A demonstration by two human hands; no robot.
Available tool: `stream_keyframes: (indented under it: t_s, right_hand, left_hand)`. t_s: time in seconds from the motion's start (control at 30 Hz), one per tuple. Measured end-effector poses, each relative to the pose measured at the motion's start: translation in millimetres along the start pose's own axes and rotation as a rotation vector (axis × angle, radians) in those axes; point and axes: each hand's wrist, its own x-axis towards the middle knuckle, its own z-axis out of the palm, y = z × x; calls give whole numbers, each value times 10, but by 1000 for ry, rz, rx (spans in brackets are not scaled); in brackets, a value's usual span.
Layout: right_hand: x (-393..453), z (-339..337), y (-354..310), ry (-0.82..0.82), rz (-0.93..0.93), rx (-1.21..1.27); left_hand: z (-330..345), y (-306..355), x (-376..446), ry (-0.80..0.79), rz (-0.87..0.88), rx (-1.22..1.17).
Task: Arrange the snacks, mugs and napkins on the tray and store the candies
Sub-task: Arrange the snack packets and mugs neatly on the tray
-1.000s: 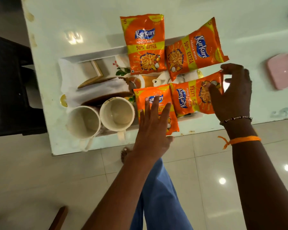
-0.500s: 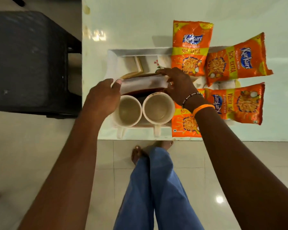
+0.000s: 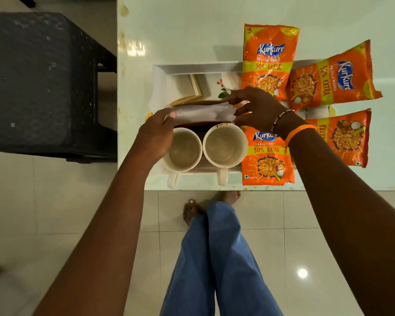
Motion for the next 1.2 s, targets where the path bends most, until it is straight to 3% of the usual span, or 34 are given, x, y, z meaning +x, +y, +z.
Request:
stream_keyframes:
  t_s: [0.07, 0.23, 0.33, 0.43, 0.53, 0.67, 0.87, 1.2]
  right_hand:
    - [-99, -63, 55, 53, 22, 40]
    - [-776, -50, 301, 693, 179, 75]
    - [-1291, 172, 490, 1030, 331, 175]
    - [-1575, 362, 718, 1249, 473, 280]
    - [-1601, 471, 953, 1216, 653, 532]
    - [-1474, 489, 1043, 955, 622, 1001]
    - [-1415, 394, 1112, 893, 638, 1026]
    - [-1359, 285, 1188, 957, 653, 1202]
  left_hand:
    - [19, -28, -4, 27, 7, -6]
    - [82, -201, -173, 288, 8, -129]
    - [185, -407, -294, 408, -161, -313]
    - [282, -633, -382, 377, -425, -492]
    - [361, -750, -450, 174, -462, -697]
    - [381, -811, -434, 61, -359, -702]
    - [309, -822, -348, 105, -311, -588]
    - [413, -717, -390, 238, -330, -663]
